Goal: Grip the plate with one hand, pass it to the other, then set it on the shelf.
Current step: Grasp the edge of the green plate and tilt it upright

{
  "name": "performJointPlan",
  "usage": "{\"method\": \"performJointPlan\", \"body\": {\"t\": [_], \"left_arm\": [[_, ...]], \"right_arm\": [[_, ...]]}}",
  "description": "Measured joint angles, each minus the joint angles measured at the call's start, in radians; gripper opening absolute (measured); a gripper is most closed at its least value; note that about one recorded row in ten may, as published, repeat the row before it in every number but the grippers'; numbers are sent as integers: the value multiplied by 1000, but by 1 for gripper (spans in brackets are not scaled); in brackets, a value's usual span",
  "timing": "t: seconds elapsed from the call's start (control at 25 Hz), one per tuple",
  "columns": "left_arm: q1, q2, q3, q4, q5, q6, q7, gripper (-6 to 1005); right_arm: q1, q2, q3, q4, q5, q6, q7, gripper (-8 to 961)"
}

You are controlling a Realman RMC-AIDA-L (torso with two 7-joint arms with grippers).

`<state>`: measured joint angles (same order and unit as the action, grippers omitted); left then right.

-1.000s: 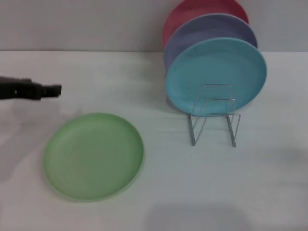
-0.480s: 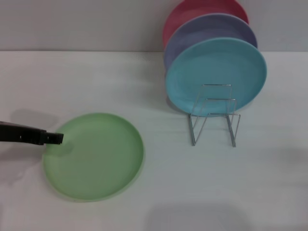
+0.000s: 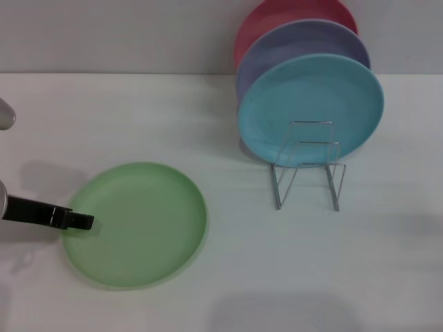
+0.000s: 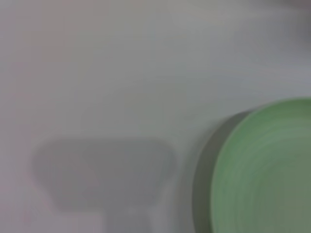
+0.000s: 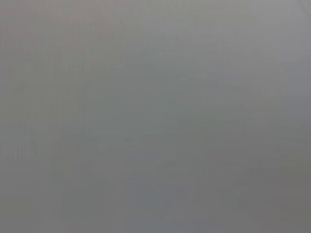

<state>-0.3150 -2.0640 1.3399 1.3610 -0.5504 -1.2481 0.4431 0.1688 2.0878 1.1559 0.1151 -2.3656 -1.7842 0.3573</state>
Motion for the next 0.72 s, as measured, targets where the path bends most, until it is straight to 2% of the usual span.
{"method": "performJointPlan", "body": {"t": [0.36, 0.72], "left_arm": [[-7, -1, 3, -11, 1, -3, 2, 801], [-11, -1, 10, -8, 10, 2, 12, 515]], "right_arm": [[-4, 0, -3, 1, 0, -1, 0, 831], [-4, -1, -14, 3, 0, -2, 0, 831]]}}
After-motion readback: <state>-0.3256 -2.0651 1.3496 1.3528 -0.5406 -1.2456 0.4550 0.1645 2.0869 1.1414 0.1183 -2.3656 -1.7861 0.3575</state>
